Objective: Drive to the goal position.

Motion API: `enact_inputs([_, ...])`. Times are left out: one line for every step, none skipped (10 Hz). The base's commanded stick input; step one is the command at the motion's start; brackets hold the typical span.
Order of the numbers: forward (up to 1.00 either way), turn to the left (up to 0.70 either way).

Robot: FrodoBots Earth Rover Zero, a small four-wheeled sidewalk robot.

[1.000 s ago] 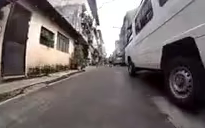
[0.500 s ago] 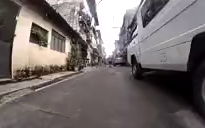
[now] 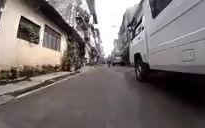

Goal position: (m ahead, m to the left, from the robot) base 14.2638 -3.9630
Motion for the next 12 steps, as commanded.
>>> enact_inputs([1.00, -0.15])
enact_inputs([1.00, -0.27])
enact_inputs([1.00, -0.01])
enact_inputs([1.00, 0.00])
enact_inputs([1.00, 0.00])
enact_inputs([1.00, 0.00])
enact_inputs([1.00, 0.00])
enact_inputs([1.00, 0.00])
enact_inputs([1.00, 0.00])
enact_inputs([1.00, 0.00])
enact_inputs([1.00, 0.00])
enact_inputs([1.00, 0.00])
